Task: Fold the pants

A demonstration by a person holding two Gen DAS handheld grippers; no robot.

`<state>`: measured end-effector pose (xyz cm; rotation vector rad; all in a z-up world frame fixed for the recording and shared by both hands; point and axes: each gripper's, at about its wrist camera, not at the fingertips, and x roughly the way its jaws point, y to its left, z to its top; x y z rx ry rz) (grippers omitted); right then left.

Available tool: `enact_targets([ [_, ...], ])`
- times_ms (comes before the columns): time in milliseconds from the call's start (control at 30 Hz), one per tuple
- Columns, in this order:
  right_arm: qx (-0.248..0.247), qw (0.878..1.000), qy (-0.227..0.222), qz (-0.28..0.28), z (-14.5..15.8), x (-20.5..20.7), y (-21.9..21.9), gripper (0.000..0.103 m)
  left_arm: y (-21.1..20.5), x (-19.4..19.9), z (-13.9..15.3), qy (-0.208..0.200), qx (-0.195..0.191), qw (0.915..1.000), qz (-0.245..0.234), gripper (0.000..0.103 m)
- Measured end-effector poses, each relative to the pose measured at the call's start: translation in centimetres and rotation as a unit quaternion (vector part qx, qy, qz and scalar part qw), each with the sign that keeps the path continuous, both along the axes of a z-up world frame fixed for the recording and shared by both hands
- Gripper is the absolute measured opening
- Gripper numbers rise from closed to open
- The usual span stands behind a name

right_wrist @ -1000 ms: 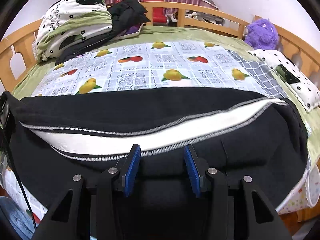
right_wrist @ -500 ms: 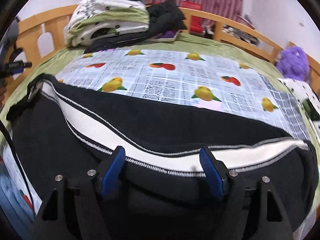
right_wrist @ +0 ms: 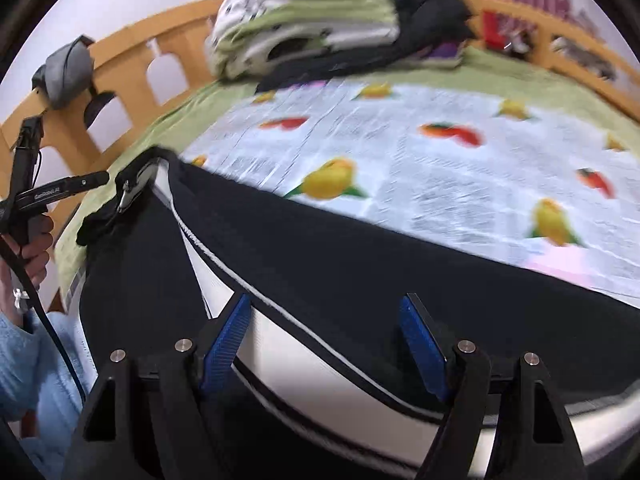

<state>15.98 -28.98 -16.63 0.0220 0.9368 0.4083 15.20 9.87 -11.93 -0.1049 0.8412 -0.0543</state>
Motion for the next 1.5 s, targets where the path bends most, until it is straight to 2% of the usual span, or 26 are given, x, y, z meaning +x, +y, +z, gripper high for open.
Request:
enact_targets([
  [33,0.000,1.000,0.015,0.008,-0.7,0.7,0.5,0.075,0.0,-0.1,-0.1,0.001,0.001,1.0000,0.000,0.067],
  [67,0.000,0.999,0.030,0.012,-1.3,1.4,0.8,0.061,0.0,-0.3,-0.2,0.001,0.004,1.0000,0.000,0.067],
  [100,0.000,0.999,0.043,0.016,-1.8,1.8,1.1,0.008,0.1,-0.4,-0.3,0.002,0.005,1.0000,0.000,0.067],
  [167,-0.009,0.998,0.056,0.021,-2.2,2.1,1.6,0.008,0.3,-0.6,-0.6,0.005,0.006,1.0000,0.001,0.067],
  [267,-0.056,0.998,-0.039,-0.012,0.7,0.6,1.7,0.007,0.9,-0.9,-0.8,0.005,0.000,1.0000,0.003,0.067],
  [300,-0.055,0.996,-0.071,-0.022,2.5,0.2,1.5,0.007,1.1,-0.9,-0.8,0.005,-0.002,1.0000,0.005,0.067],
  [367,-0.045,0.994,-0.096,-0.033,4.3,0.5,1.2,0.007,1.3,-0.8,-1.0,0.007,-0.009,0.9999,0.008,0.067],
  [467,-0.069,0.992,-0.084,-0.057,3.9,3.4,1.5,0.007,1.1,-0.7,-1.3,0.014,-0.016,0.9998,0.005,0.067],
  [567,-0.088,0.992,-0.023,-0.085,0.2,7.0,1.5,0.008,0.5,-1.0,-1.3,0.014,-0.012,0.9998,-0.007,0.067],
  [633,-0.096,0.991,-0.008,-0.096,-1.3,7.6,1.6,0.010,0.2,-1.4,-1.4,0.016,-0.013,0.9996,-0.017,0.067],
  [700,-0.106,0.989,-0.009,-0.102,-1.9,7.0,1.8,0.015,-0.7,-1.4,-1.9,0.026,-0.014,0.9990,-0.034,0.068],
  [767,-0.095,0.990,-0.013,-0.100,-0.8,6.1,1.5,0.024,-1.9,-0.9,-2.4,0.027,0.003,0.9985,-0.048,0.072],
  [800,-0.082,0.991,-0.017,-0.104,-0.1,5.4,1.1,0.033,-2.5,-0.6,-2.7,0.027,0.020,0.9982,-0.050,0.073],
  [867,-0.059,0.991,-0.030,-0.115,1.6,3.6,0.1,0.047,-3.9,0.4,-3.5,0.023,0.072,0.9963,-0.040,0.073],
  [933,-0.058,0.990,-0.041,-0.119,3.1,1.5,-0.5,0.053,-4.9,1.8,-4.8,0.032,0.128,0.9912,-0.011,0.073],
  [1000,-0.073,0.988,-0.056,-0.124,4.1,-1.2,-1.9,0.061,-5.1,3.1,-5.7,0.036,0.136,0.9900,-0.007,0.073],
  [1067,-0.095,0.985,-0.065,-0.131,4.6,-3.0,-3.5,0.061,-4.5,4.5,-6.1,0.030,0.153,0.9877,0.012,0.052],
  [1100,-0.115,0.981,-0.071,-0.138,4.8,-4.5,-4.9,0.061,-4.0,4.9,-5.7,0.023,0.153,0.9877,0.018,0.025],
  [1200,-0.146,0.972,-0.069,-0.170,5.0,-6.5,-8.9,0.061,-0.8,5.6,-3.3,-0.008,0.150,0.9847,0.088,0.012],
  [1267,-0.150,0.968,-0.051,-0.192,5.0,-7.6,-12.0,0.061,1.6,6.1,-1.4,-0.021,0.138,0.9812,0.133,0.016],
  [1333,-0.159,0.962,-0.047,-0.218,4.8,-8.9,-14.9,0.061,3.2,6.6,-0.3,-0.005,0.125,0.9788,0.162,0.034],
  [1400,-0.154,0.962,-0.050,-0.219,4.6,-9.5,-16.6,0.061,3.4,6.6,0.2,0.002,0.158,0.9695,0.187,0.041],
  [1433,-0.153,0.963,-0.049,-0.216,4.4,-9.5,-17.0,0.061,3.2,6.2,0.7,-0.003,0.183,0.9616,0.205,0.048],
  [1467,-0.154,0.964,-0.049,-0.209,4.1,-9.2,-17.5,0.061,3.1,5.9,1.0,-0.007,0.188,0.9589,0.212,0.055],
  [1500,-0.156,0.965,-0.049,-0.203,3.9,-8.9,-17.7,0.061,3.2,5.6,1.3,-0.010,0.181,0.9598,0.215,0.067],
])
